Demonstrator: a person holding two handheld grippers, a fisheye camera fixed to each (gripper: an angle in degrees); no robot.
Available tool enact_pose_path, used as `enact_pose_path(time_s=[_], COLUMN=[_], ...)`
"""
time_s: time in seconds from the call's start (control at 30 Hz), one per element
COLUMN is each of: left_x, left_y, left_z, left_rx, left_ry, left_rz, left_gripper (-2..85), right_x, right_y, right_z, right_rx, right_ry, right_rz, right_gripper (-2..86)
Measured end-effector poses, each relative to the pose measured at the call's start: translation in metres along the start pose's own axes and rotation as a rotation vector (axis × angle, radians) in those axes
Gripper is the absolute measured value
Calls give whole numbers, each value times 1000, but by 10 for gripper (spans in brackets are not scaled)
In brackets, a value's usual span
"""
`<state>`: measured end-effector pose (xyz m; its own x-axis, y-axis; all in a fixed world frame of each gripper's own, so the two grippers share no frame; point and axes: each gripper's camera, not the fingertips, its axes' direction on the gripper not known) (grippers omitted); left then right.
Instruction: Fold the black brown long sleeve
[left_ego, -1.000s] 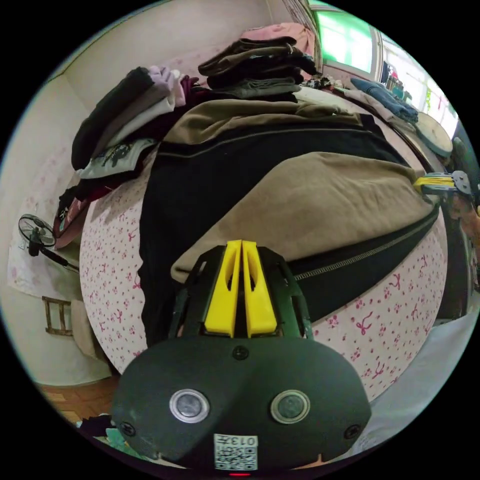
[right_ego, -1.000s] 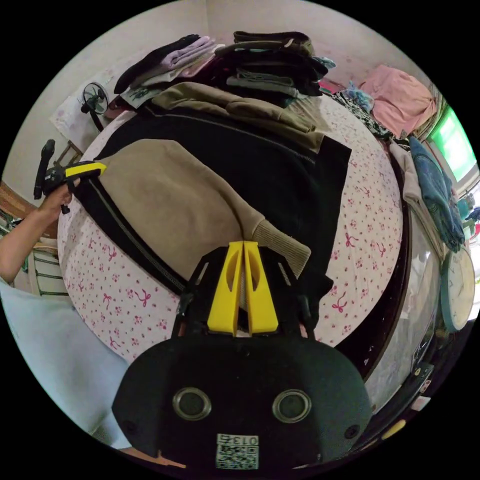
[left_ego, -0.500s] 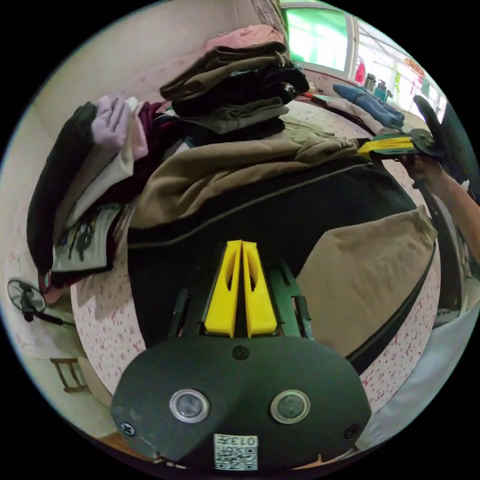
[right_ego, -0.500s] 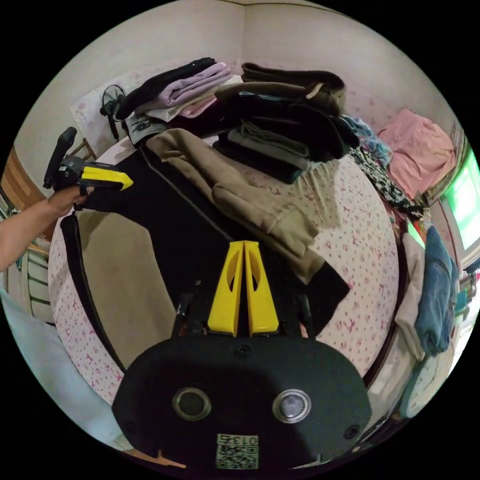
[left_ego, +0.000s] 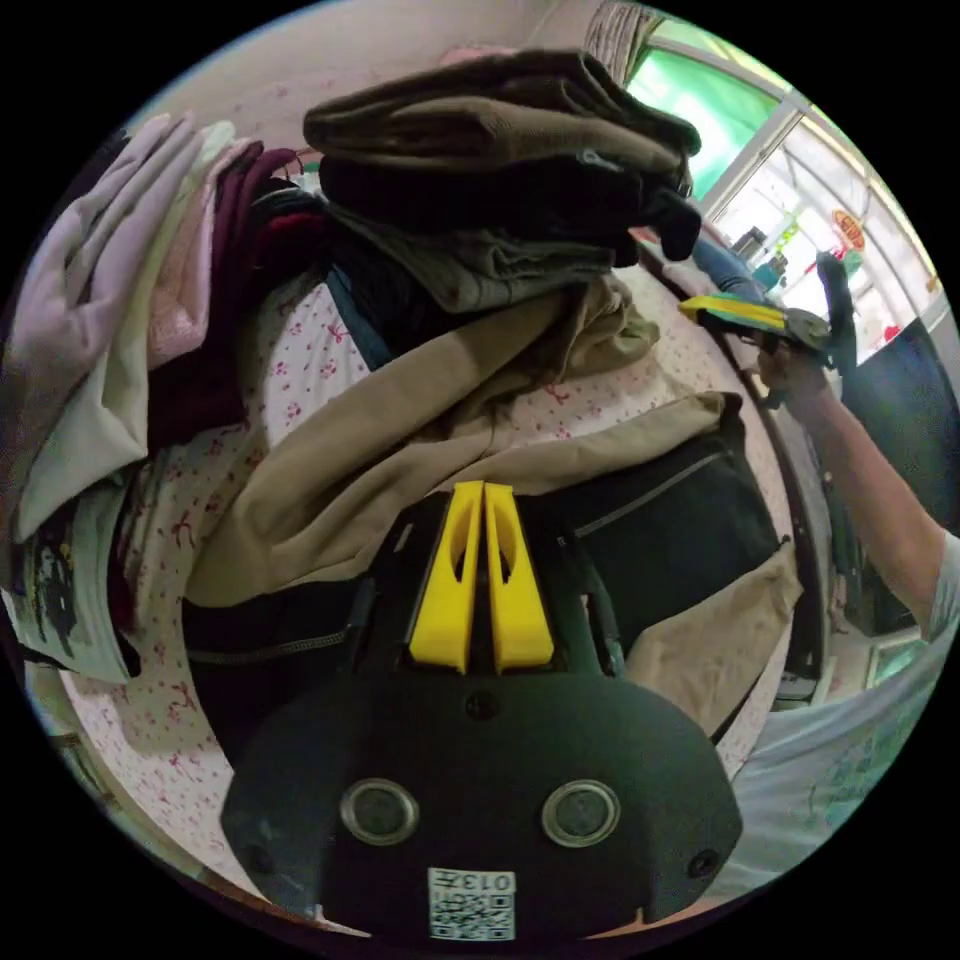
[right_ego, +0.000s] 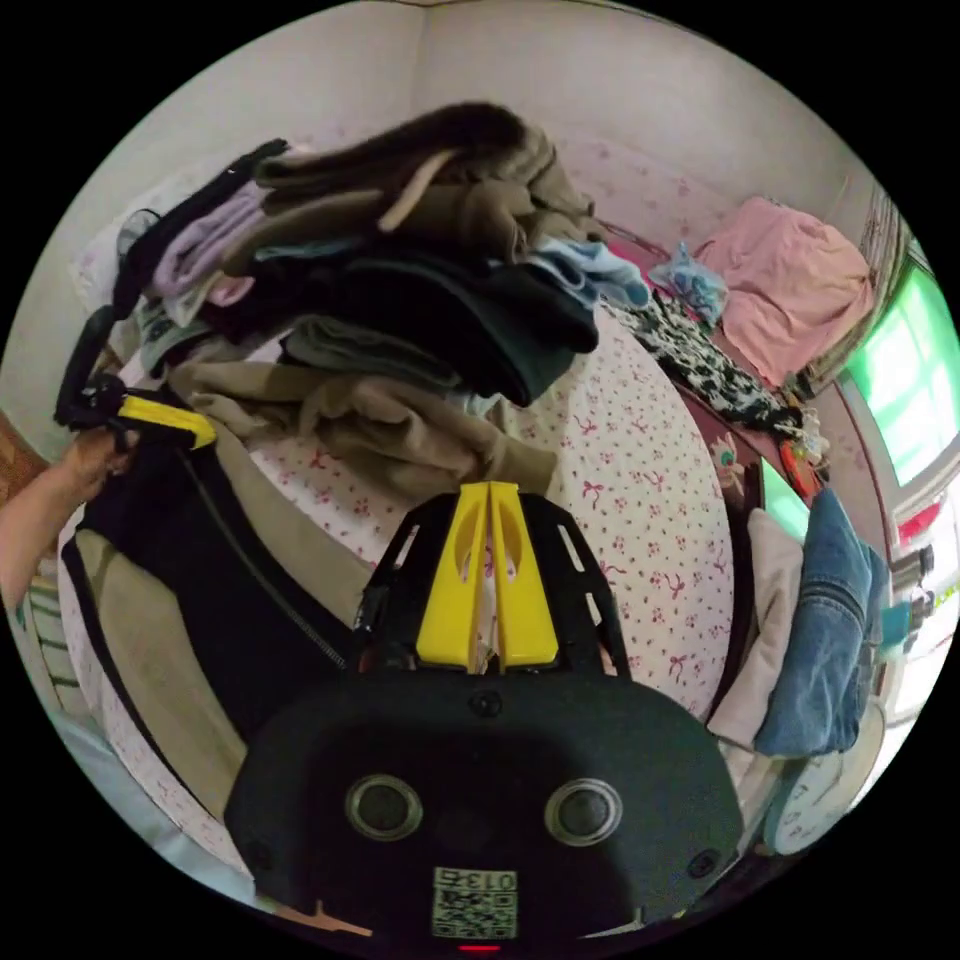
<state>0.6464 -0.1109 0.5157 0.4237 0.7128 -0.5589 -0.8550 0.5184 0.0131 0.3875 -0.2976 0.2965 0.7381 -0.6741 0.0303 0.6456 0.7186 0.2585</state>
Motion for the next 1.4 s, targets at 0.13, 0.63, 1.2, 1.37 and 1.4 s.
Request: enact_pose_path(time_s=[0.13,0.63,1.2,1.37,1.4], left_x=[-14,-11,-76,-76,-73], left_y=[-2,-18,36,27,22], left_z=[-4,3,-77,-77,-72], left_rx=[23,-19,44,-33,-58], left_ry=[28,-34,-320,-268,-279], left_rz=[64,188,-27,42,63], left_gripper=[-3,-3,80,114,115], right_x=[-30,-17,55,37,35], right_y=[17,27,70,66,65], right_z=[-12,-5,-24,-16,-13], right_rx=[8,-105,-111,-124,-139], right_ry=[-322,-360,-145,-213,-212], right_rz=[-337,-362,-175,-247,-254], right_gripper=[0,-1,74,96,97])
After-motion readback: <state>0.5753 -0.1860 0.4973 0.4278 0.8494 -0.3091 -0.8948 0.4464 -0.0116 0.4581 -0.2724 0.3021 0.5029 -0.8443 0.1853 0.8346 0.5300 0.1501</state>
